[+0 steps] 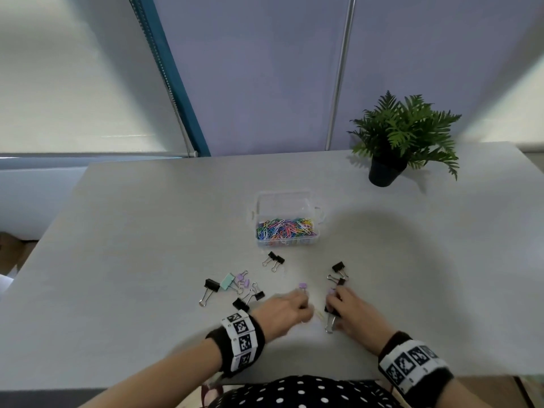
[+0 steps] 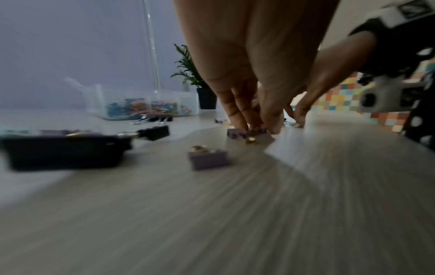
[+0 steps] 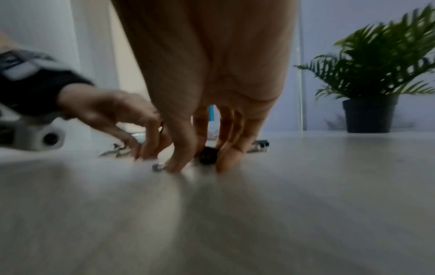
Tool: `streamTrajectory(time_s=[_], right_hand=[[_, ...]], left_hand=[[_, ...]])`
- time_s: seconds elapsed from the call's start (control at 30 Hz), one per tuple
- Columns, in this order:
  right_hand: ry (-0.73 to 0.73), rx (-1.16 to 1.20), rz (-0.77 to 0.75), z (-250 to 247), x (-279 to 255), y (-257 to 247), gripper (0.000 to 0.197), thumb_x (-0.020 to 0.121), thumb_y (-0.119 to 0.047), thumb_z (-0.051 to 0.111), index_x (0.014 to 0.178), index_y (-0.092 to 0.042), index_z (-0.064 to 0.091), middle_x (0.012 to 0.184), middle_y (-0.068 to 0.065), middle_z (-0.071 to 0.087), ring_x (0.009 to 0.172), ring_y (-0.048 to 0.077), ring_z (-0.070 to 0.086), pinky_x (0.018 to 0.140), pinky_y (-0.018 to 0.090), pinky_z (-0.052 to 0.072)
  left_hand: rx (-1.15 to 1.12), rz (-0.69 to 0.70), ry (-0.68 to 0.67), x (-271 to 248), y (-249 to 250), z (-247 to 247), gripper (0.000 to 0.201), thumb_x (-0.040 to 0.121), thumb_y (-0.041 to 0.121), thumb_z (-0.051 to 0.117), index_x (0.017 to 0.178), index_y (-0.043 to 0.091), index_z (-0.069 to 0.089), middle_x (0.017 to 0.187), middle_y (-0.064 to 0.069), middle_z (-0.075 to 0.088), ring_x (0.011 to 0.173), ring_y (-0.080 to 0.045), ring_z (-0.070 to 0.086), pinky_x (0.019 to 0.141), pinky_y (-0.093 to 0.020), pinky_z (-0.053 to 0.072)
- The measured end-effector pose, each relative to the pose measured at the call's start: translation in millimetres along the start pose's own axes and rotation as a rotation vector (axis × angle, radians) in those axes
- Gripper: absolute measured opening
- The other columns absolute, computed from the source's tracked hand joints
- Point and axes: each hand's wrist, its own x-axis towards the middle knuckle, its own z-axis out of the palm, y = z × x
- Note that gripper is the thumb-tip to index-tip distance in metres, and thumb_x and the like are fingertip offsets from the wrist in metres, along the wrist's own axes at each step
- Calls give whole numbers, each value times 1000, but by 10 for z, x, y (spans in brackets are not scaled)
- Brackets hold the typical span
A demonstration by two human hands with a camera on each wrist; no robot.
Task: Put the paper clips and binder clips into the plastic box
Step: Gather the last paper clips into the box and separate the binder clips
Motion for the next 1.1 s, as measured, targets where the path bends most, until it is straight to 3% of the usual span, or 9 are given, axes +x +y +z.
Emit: streamTrajectory(time_s=[0.17, 0.3, 0.4, 0.53, 0.63, 0.7, 0.83, 0.97, 1.1], right_hand=[[79, 46, 0, -35, 66, 4, 8, 87, -17, 49, 94, -15, 46, 112, 2, 44, 103, 20, 49, 74, 34, 46], [225, -42, -2, -145, 122, 1, 13, 79, -17, 60, 87, -16, 50, 98, 0, 50, 91, 19, 54, 58, 29, 43], [175, -195, -108, -146, 177, -130, 38, 50, -29, 85, 66, -22, 51, 71, -7, 54, 63, 11, 57, 40, 18, 37], [7, -245, -119, -24, 341, -227, 52, 27, -41, 89, 61, -25, 54, 60, -9, 55, 57, 5, 53, 41, 15, 38], [41, -187, -185, -78, 351, -296, 37, 50, -26, 85, 67, -21, 52, 72, -7, 56, 71, 9, 52, 53, 20, 34], [10, 3, -129, -178, 399, -265, 15, 79, -15, 63, 78, -18, 48, 84, -4, 51, 83, 10, 45, 64, 22, 35], [125, 344, -18, -520, 742, -142, 15, 80, -3, 60, 94, -9, 59, 76, -6, 56, 77, 14, 59, 73, 24, 44], [47, 198, -191, -675, 1096, -348, 26, 82, 0, 58, 106, -10, 60, 79, -2, 58, 76, 16, 57, 76, 30, 48], [-106, -105, -361, -522, 1187, -521, 22, 87, 0, 50, 107, -5, 59, 95, 15, 64, 84, 24, 59, 71, 28, 41]], left_hand=[[-106, -192, 102, -123, -244, -35, 19, 91, 5, 48, 109, 9, 49, 117, -6, 48, 91, -18, 52, 75, -21, 48], [-142, -232, 128, -135, -264, -72, 18, 91, 9, 48, 109, 7, 50, 117, -8, 50, 98, -20, 53, 81, -35, 52], [-156, -159, 182, -119, -170, -56, 20, 91, 13, 48, 109, 7, 54, 115, -10, 53, 97, -22, 56, 77, -37, 54], [-98, 109, 118, -194, -90, 14, 18, 91, 18, 44, 104, 14, 56, 108, -6, 58, 93, -21, 56, 78, -37, 53], [-108, 135, 112, -368, -136, -17, 21, 93, 24, 40, 102, 18, 57, 106, -2, 61, 100, -18, 54, 88, -32, 46], [-208, 9, 198, -561, -275, -40, 22, 93, 27, 39, 101, 20, 58, 109, -1, 60, 102, -12, 53, 89, -23, 42], [-319, -352, 378, -840, -637, -180, 28, 90, 32, 36, 100, 21, 60, 108, 0, 60, 95, -11, 58, 87, -26, 49], [-280, -723, 483, -796, -826, -458, 25, 90, 25, 55, 113, 14, 55, 109, -3, 55, 94, -14, 54, 90, -35, 49], [-405, -975, 248, -850, -891, -513, 86, 68, 46, 74, 138, 21, 31, 126, -10, 39, 120, -26, 37, 106, -44, 36]])
